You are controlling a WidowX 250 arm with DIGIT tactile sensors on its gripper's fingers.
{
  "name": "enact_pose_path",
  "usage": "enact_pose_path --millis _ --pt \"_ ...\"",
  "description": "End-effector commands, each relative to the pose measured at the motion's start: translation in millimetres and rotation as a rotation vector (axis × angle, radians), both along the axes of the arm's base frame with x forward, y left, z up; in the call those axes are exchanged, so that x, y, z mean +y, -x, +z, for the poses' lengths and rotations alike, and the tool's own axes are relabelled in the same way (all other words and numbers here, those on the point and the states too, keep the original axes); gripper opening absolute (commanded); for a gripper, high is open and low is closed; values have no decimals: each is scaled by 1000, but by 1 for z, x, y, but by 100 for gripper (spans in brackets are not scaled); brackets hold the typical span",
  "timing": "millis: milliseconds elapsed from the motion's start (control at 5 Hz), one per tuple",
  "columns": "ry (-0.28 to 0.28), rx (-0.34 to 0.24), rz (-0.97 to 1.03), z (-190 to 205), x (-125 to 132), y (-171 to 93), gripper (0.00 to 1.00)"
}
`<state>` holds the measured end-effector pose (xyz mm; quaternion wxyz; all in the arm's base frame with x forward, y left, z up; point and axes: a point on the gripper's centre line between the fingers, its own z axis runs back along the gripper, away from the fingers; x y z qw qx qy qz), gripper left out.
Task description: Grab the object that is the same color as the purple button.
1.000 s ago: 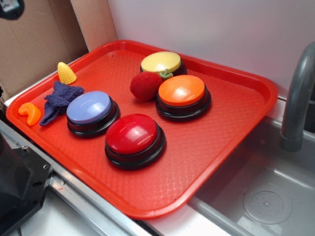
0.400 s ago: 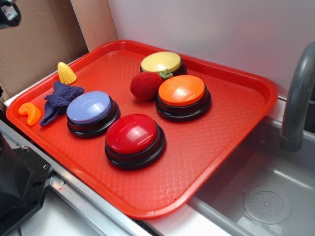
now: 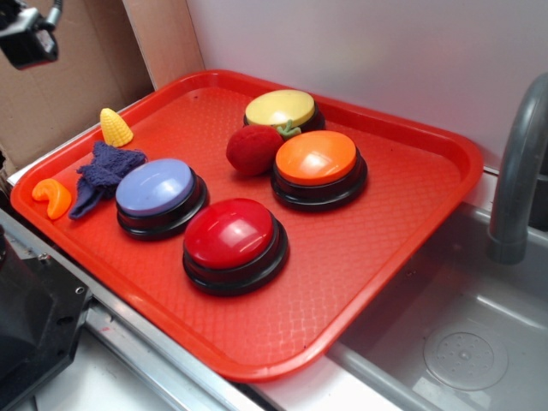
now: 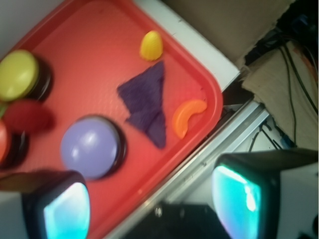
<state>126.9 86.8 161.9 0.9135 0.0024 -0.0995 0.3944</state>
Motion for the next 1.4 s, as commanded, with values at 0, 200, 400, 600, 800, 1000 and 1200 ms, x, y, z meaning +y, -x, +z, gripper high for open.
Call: enact_pose_path --millis 0,200,400,600,800,1000,1200 --pt "-53 -43 256 -33 31 -16 100" --pt "-53 -66 289 -44 38 -24 100" --pt "-38 -88 303 -58 48 -37 100" --pt "-48 -88 322 -72 56 -48 100" --pt "-47 -76 334 -84 60 -53 100" --pt "-64 -61 346 -99 61 -60 100" --pt "-59 -55 350 -114 65 -66 100"
